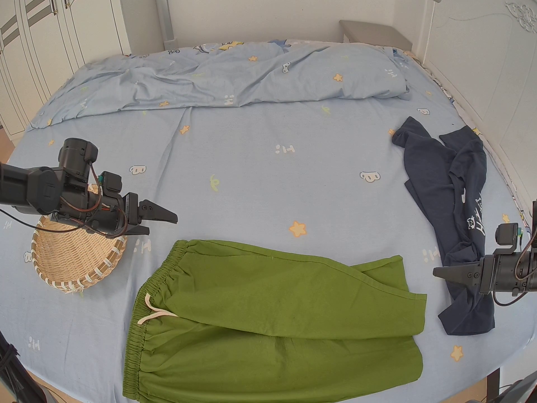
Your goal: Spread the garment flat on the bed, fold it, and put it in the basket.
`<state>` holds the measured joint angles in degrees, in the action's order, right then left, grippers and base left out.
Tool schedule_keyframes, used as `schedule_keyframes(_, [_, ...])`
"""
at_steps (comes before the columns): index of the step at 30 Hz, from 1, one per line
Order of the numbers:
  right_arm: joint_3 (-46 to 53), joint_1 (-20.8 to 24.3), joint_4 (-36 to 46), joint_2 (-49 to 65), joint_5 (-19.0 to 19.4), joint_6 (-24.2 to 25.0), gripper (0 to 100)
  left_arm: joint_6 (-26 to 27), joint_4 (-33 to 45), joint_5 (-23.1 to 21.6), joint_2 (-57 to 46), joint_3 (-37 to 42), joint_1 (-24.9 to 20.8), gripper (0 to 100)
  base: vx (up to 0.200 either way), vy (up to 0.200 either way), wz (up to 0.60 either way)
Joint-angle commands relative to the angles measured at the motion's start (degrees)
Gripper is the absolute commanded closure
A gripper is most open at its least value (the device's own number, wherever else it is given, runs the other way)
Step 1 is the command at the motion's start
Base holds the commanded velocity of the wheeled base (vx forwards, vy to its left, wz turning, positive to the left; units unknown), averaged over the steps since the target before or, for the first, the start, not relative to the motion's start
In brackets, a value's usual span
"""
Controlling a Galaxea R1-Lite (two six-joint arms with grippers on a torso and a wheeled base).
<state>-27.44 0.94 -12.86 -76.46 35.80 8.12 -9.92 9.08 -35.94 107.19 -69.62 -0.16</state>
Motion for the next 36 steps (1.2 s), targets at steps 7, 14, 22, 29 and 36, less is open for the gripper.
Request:
schedule_keyframes(7, [0.0,0.4,0.0,-0.4,0.1,0.0,0,-0.2,-2.3,0.0,8.8,-2.1,-2.0,0,0.0,0.0,0.0])
schedule_keyframes(14, [0.0,0.5,-0.1,-1.1,0.1,0.0,0,-0.3,-2.9,0.0,10.7,-2.2,-2.1,0,0.0,0.0,0.0])
schedule_keyframes(22, [0.1,0.5,0.0,-1.2,0.2,-0.1,0,-0.2,-3.0,0.0,12.8,-3.3,-3.1,0,0.0,0.0,0.0])
schedule_keyframes(29, [0.2,0.5,0.0,-1.2,0.2,0.0,0,-0.2,-3.0,0.0,14.3,-4.2,-3.4,0,0.0,0.0,0.0])
schedule_keyframes(36, [0.5,0.4,0.0,-3.0,0.2,0.0,0,-0.2,-3.0,0.0,14.7,-4.3,-3.4,100,0.0,0.0,0.0])
